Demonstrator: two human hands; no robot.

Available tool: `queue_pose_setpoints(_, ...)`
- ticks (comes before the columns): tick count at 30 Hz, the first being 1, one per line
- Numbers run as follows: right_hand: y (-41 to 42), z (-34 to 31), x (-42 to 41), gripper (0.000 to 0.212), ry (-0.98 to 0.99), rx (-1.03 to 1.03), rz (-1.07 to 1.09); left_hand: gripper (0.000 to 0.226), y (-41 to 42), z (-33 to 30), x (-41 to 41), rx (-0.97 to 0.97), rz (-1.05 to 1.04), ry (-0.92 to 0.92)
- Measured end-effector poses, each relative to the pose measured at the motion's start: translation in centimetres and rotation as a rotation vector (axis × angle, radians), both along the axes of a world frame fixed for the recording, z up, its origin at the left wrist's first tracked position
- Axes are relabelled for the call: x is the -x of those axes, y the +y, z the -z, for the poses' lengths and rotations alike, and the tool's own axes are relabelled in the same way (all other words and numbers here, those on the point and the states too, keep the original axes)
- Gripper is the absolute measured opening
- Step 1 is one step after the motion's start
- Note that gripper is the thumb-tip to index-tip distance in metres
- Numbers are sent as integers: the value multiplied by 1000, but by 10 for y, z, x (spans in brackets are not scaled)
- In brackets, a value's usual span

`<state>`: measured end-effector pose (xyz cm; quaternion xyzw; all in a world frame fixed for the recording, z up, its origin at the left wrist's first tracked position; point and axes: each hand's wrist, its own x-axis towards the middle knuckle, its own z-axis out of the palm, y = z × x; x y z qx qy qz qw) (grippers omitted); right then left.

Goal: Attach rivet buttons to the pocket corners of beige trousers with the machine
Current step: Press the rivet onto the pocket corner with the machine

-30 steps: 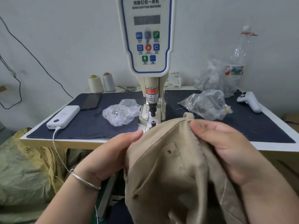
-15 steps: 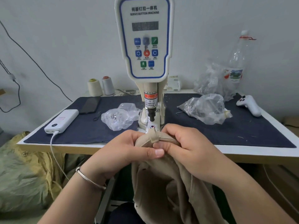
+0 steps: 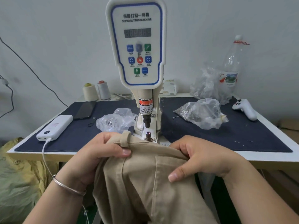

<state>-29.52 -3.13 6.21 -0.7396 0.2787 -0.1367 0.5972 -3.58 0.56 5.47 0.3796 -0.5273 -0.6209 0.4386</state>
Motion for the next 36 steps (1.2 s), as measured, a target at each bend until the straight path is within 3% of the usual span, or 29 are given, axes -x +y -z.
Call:
queue_pose_setpoints(6, -6, 9, -8, 20, -203, -78, 129, 41, 0, 1, 4, 4, 98, -207)
queue_pose_setpoints(9, -4, 12, -12, 21, -183, -40, 150, 38, -1, 9, 8, 17, 26, -158)
queue_pose_setpoints(15, -6, 10, -9, 48, -11, 81, 214, 53, -5, 12, 19, -1, -2, 44)
queue_pose_setpoints(21, -9, 12, -10, 34, 35, 102, 305, 47, -9, 11, 27, 31, 9, 52)
queue_pose_setpoints(30, -17, 7, 5, 35, -183, -66, 116, 35, -5, 12, 24, -43, -42, 83)
queue_pose_setpoints(36, -19, 8, 0, 15, -290, -77, 232, 28, -4, 14, 19, -89, -33, 68)
